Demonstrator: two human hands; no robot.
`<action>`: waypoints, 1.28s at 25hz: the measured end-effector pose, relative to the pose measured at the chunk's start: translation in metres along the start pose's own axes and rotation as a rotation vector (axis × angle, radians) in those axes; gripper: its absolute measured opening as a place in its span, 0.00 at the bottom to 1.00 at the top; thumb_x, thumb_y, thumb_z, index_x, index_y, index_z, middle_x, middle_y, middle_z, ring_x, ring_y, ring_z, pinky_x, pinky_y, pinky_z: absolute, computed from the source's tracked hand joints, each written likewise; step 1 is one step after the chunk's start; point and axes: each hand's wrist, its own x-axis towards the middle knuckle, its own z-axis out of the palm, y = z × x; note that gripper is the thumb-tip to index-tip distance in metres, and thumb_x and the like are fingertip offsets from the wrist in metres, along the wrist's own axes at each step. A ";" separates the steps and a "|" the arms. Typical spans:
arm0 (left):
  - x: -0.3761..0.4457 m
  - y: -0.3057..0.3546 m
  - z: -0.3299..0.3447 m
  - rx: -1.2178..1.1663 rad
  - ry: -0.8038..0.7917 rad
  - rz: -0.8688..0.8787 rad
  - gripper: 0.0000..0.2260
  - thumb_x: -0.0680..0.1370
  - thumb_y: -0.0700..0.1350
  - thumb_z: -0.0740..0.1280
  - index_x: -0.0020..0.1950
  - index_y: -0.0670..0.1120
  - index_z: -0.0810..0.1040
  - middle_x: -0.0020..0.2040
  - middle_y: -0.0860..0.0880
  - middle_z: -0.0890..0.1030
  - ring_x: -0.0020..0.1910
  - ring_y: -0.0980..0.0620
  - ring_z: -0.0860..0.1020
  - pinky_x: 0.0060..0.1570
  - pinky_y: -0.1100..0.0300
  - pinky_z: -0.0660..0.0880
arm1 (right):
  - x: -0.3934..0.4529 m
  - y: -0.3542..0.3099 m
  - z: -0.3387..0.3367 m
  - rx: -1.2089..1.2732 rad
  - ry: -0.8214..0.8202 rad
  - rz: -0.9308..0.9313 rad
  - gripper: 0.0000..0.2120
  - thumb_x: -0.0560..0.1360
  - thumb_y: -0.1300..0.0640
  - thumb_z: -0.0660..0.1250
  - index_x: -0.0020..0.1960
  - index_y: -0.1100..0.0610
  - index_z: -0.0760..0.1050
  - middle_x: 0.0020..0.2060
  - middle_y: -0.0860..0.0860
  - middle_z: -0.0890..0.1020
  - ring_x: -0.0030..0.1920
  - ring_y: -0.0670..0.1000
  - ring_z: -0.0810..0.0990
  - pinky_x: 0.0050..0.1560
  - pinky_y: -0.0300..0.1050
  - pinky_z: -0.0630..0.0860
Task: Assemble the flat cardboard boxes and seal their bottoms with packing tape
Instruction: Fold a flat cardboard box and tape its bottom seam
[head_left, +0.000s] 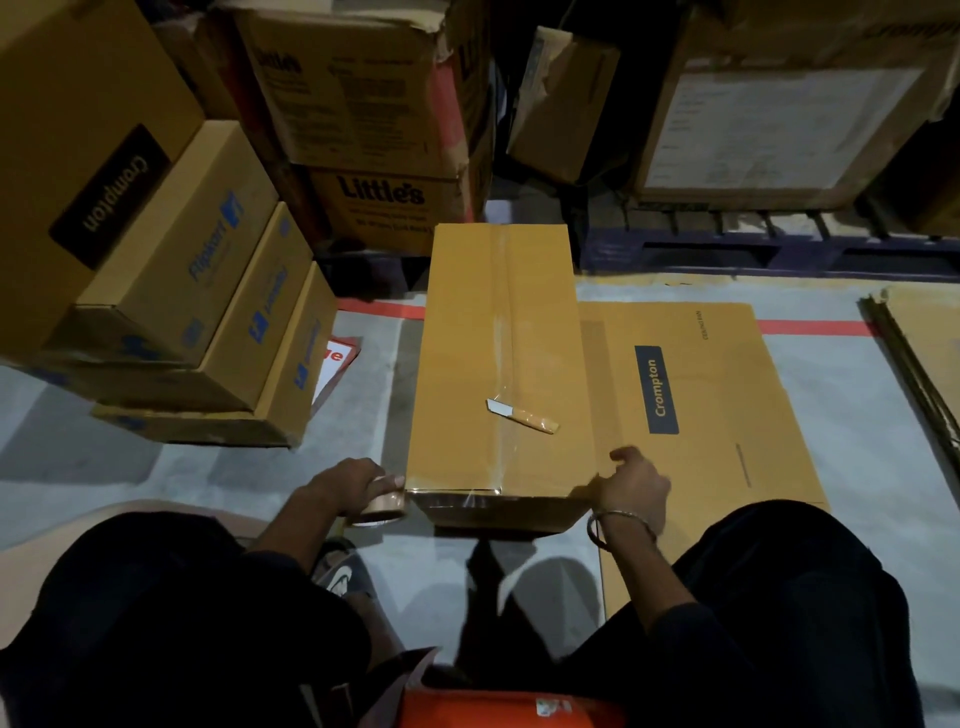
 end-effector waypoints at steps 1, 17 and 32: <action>0.001 0.000 -0.001 -0.004 -0.003 -0.012 0.22 0.84 0.63 0.59 0.36 0.51 0.73 0.41 0.45 0.77 0.43 0.45 0.75 0.45 0.53 0.68 | -0.009 -0.013 0.002 -0.014 0.123 -0.163 0.17 0.74 0.63 0.72 0.62 0.52 0.79 0.55 0.54 0.82 0.60 0.59 0.75 0.55 0.54 0.78; 0.002 -0.005 0.008 0.006 0.086 -0.094 0.30 0.70 0.77 0.51 0.34 0.51 0.71 0.46 0.43 0.81 0.50 0.42 0.80 0.52 0.49 0.75 | -0.085 -0.086 0.067 -0.291 -0.323 -0.989 0.05 0.76 0.59 0.68 0.52 0.55 0.75 0.48 0.56 0.82 0.51 0.59 0.78 0.41 0.48 0.64; -0.015 0.011 0.008 -0.021 0.039 -0.137 0.27 0.80 0.71 0.57 0.38 0.50 0.72 0.46 0.43 0.79 0.49 0.43 0.79 0.48 0.52 0.71 | 0.001 -0.012 -0.021 -0.790 -0.261 -0.719 0.15 0.80 0.58 0.68 0.67 0.54 0.75 0.61 0.54 0.80 0.62 0.55 0.80 0.59 0.48 0.79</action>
